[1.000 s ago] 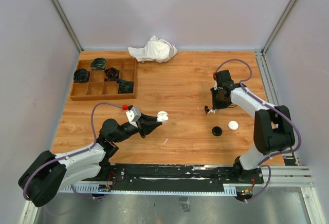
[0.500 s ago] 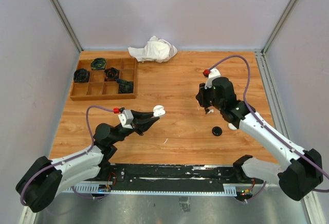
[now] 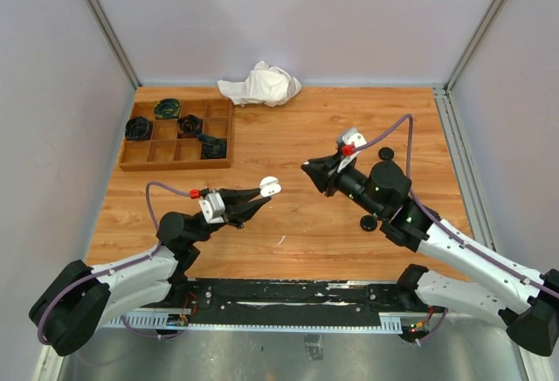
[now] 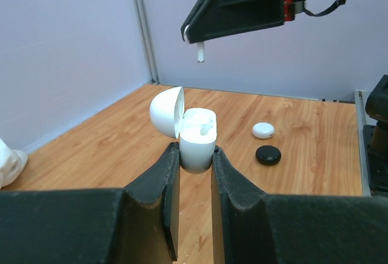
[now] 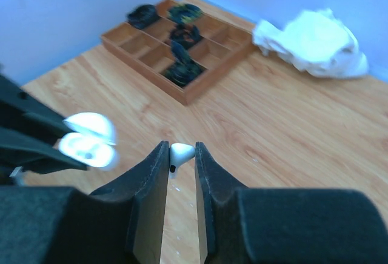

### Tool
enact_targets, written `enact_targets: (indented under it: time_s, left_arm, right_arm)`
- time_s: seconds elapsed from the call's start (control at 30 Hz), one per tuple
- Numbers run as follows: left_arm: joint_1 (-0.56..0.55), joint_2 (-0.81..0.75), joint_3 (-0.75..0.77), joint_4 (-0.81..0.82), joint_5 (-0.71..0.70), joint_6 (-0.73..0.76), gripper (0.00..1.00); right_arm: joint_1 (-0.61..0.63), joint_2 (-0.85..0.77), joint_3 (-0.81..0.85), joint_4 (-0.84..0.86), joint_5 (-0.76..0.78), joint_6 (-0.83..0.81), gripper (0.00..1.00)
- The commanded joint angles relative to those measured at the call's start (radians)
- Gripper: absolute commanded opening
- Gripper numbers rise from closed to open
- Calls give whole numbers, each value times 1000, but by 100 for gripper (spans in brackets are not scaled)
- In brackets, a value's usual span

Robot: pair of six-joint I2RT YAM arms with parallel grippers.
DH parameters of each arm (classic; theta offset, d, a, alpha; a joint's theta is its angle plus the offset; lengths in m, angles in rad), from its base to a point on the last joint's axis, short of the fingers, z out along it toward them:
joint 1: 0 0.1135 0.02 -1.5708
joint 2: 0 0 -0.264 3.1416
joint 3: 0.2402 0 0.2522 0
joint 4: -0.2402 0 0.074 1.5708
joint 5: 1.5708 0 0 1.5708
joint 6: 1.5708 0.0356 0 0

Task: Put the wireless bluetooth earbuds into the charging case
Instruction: Pick up the earbud from the center of the board, then place the earbud in the charging case.

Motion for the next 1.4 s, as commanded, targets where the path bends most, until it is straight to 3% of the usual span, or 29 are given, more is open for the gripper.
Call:
enact_targets:
  time_s: [0.0, 0.17, 0.43, 1.37]
  left_arm:
    - [6, 15, 28, 63, 13, 26, 0]
    - [6, 16, 31, 94, 0, -33, 0]
    - [4, -2, 22, 117, 13, -58, 0]
    - [3, 18, 24, 157, -34, -115, 0]
  right_arm:
    - [118, -32, -38, 217, -40, -156, 23]
    - [211, -12, -71, 361, -75, -247, 23]
    - [293, 65, -89, 465, 3, -328, 23]
    - [343, 118, -80, 423, 0, -350, 24]
